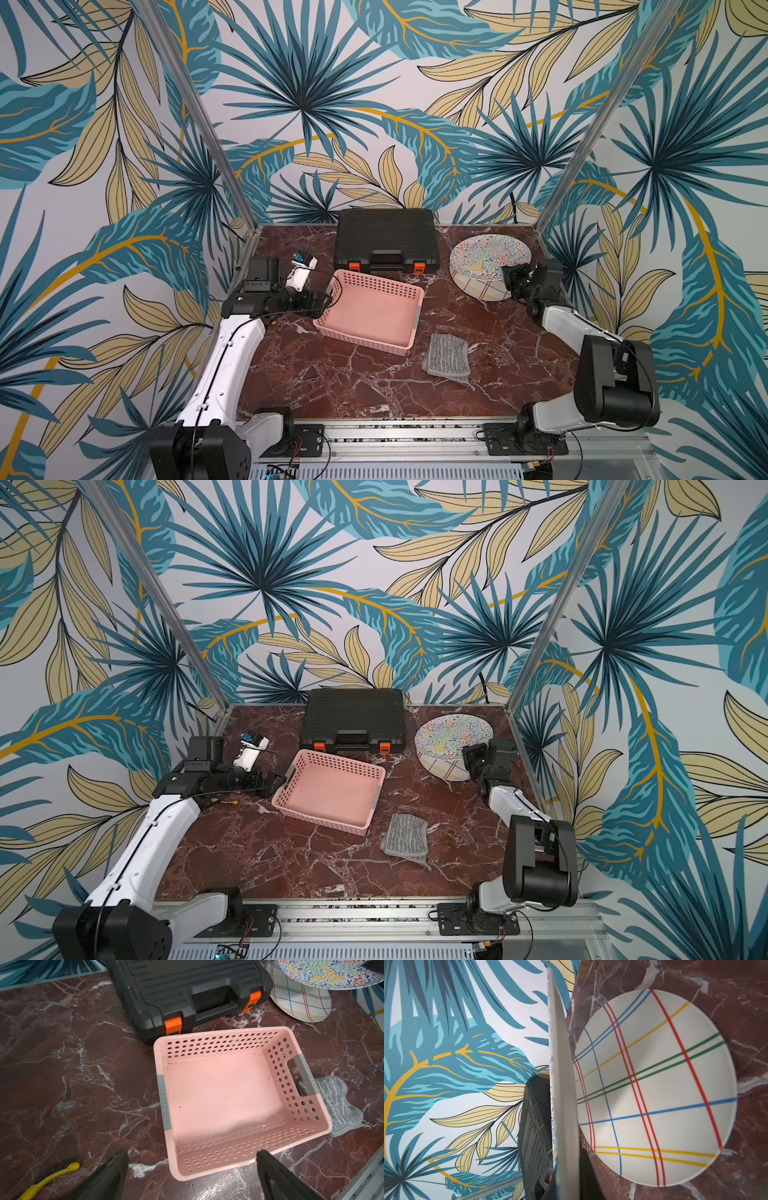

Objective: Wipe the wet plate dry
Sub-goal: Place the plate on the plate.

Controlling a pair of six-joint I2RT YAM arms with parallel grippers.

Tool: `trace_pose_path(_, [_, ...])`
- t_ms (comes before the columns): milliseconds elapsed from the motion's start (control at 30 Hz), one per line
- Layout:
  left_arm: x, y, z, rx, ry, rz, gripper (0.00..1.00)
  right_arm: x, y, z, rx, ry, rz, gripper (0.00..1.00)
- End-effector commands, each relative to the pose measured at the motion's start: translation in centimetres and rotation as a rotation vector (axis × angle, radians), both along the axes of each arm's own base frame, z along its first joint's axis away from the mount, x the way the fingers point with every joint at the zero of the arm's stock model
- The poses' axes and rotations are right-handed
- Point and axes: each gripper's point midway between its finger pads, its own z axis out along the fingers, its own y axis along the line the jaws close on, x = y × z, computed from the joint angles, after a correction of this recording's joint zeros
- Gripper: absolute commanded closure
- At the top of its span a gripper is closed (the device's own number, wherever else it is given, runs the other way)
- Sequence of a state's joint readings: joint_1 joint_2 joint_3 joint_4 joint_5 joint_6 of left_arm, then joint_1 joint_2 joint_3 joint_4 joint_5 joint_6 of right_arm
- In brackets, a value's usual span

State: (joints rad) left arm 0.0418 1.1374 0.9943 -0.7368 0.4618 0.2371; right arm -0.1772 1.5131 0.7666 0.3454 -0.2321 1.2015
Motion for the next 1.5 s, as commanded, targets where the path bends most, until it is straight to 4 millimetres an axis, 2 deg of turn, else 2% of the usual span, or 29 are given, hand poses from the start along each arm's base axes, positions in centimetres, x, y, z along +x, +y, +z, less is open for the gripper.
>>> trace_pose_path(0, [0.2,0.4,-0.1,0.002,-0.024,0.016,0.00,1.9,-0.4,3.0,-0.008,-0.135,0.010,1.00])
trace_pose_path(200, [0.4,0.5,-0.3,0.001,-0.025,0.022,0.00,3.3,-1.2,1.0,-0.017,-0.116,0.010,1.00])
trace_pose_path(533, [0.4,0.4,-0.6,-0.004,-0.023,0.021,0.00,4.8,-0.9,-2.6,0.018,-0.088,0.042,1.00])
trace_pose_path(933, [0.3,0.4,-0.8,-0.008,-0.021,0.019,0.00,2.3,-1.2,-6.5,-0.041,0.038,0.044,0.97])
trace_pose_path(1133, [0.3,0.3,-0.8,-0.010,-0.019,0.018,0.00,1.6,-1.5,-7.7,-0.054,0.068,0.043,0.96])
trace_pose_path(1333, [0.2,0.3,-0.9,-0.009,-0.019,0.017,0.00,1.0,-1.7,-8.9,-0.081,0.113,0.046,0.79])
trace_pose_path(1467, [0.2,0.3,-1.0,-0.009,-0.018,0.017,0.00,0.6,-1.8,-9.7,-0.098,0.134,0.044,0.78])
